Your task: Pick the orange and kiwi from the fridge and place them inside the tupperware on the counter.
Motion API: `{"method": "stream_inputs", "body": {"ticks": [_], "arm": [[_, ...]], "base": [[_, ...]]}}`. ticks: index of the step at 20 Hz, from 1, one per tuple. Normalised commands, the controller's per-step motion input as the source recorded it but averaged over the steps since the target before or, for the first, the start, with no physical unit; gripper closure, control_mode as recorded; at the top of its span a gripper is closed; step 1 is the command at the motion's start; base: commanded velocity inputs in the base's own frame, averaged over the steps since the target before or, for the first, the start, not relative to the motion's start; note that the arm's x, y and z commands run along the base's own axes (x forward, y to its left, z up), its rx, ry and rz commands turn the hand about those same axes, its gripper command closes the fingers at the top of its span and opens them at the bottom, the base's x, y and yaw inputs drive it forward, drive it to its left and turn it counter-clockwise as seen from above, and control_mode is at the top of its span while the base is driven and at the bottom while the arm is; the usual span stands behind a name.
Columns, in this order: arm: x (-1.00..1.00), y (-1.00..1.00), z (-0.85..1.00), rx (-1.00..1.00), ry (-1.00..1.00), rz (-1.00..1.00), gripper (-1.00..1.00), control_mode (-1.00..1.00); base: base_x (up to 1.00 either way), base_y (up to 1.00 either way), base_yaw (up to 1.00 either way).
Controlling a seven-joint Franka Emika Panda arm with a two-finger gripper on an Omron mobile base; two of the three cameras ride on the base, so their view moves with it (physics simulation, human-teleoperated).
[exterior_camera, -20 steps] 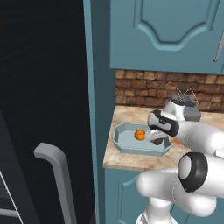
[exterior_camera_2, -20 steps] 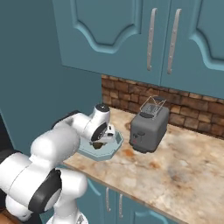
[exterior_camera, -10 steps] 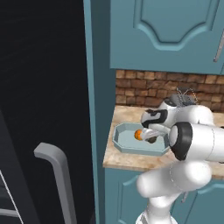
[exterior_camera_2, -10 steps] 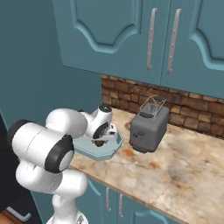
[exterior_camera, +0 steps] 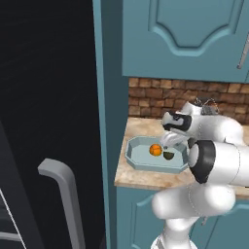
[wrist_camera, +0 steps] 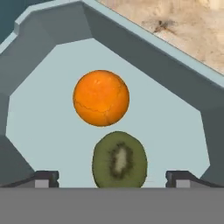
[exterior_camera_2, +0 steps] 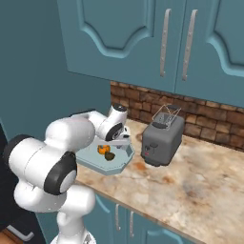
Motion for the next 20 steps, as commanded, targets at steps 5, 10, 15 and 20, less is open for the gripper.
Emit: {"method": "stream_inputs", "body": {"ticks": [5, 10, 15, 20], "arm": [[-0.96, 0.02, 0.80, -0.02, -0.10, 0.03, -1.00, -1.00], [-1.00, 0.00, 0.77, 0.00, -0.24, 0.00, -1.00, -1.00], [-1.00, -0.23, 0.74, 0.00, -0.27, 0.00, -1.00, -1.00], [-0.78, -0.42, 0.52, 0.01, -0.10, 0.00, -1.00, -1.00]], "base": [[0.00, 0.00, 0.00], [0.00, 0.00, 0.00], [0.00, 0.00, 0.00], [0.00, 0.00, 0.00]]}}
